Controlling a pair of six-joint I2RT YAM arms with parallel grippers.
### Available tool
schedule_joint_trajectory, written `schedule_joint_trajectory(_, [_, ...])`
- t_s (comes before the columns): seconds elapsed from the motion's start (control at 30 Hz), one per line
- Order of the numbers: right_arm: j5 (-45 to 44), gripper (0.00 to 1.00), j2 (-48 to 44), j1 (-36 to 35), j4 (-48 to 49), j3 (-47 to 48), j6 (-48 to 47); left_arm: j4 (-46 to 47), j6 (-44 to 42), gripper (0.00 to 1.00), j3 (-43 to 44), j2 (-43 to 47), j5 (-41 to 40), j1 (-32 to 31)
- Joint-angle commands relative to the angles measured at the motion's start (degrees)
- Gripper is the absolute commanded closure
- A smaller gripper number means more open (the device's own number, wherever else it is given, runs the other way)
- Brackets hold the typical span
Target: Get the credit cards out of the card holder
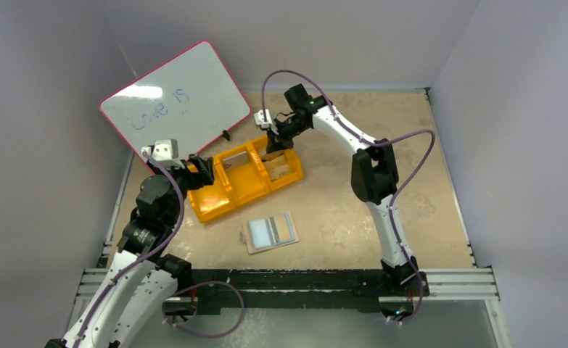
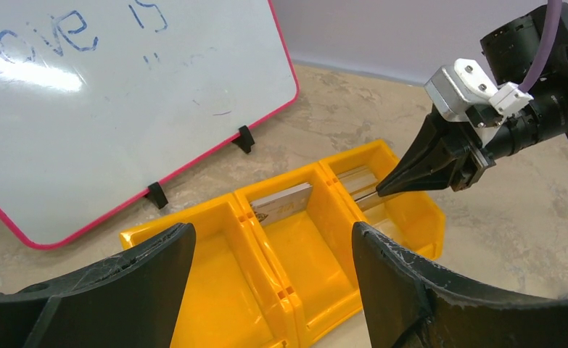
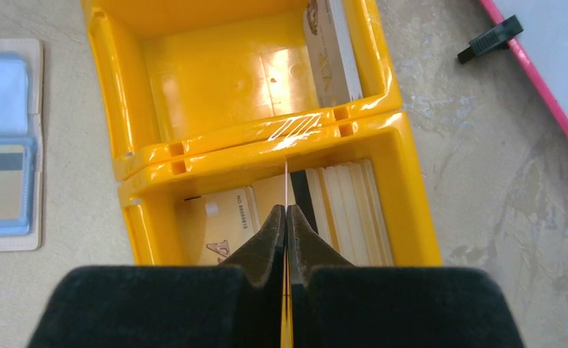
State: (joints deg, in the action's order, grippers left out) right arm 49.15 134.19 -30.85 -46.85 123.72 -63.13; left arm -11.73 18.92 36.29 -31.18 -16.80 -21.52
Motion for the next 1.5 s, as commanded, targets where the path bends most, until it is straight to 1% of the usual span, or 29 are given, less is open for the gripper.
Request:
schedule_joint_trajectory(0.0, [5.6,1.00,-5.8,1.0,7.9,-5.6,5.1,2.0,-0.7,0.21,2.7,0.0,0.3,0.0])
schedule_joint_trajectory(0.13, [10.9,1.00,-7.4,2.8,10.4,-9.6,4.2,2.0,-0.2,0.21,2.5,0.3,0.4,-0.1])
schedule_joint_trajectory(0.3, [12.5,1.00,-6.1,3.8,10.5,-9.0,4.0,1.9,0.1,0.21,3.0,0.1,0.6,0.0])
schedule_joint_trajectory(0.4, [16.1,1.00,-5.0,5.2,10.8,-9.1,3.7,1.8,0.5,0.21,3.4,-0.5,0.7,0.0])
schedule_joint_trajectory(0.87, [19.9,1.00,-2.0,5.6,14.3,-10.9,5.3,2.1,2.6,0.23,3.1,-2.2,0.8,0.0])
schedule_joint_trajectory(0.97, [21.6,1.00,-2.1,5.6,17.0,-12.6,7.5,2.2,3.2,0.23,3.0,-2.3,0.8,0.0])
schedule_joint_trajectory(1.03, [21.1,1.00,-1.7,5.6,17.5,-12.9,7.5,2.3,3.7,0.24,2.7,-2.1,0.8,0.0])
schedule_joint_trajectory(1.1, [22.7,1.00,-1.7,5.6,17.4,-13.8,7.5,2.2,4.1,0.24,2.7,-2.1,0.8,0.0])
schedule_joint_trajectory(1.23, [23.4,1.00,-1.7,5.7,20.1,-16.1,8.5,2.1,4.8,0.25,2.6,-2.0,0.9,-0.1])
schedule_joint_trajectory(1.4, [24.7,1.00,0.2,5.7,20.4,-14.9,8.9,2.2,5.0,0.25,2.8,-2.5,1.2,-0.1])
schedule_joint_trajectory(1.47, [24.2,1.00,0.4,5.6,22.5,-15.4,10.4,2.2,5.1,0.25,3.0,-2.7,1.3,-0.1])
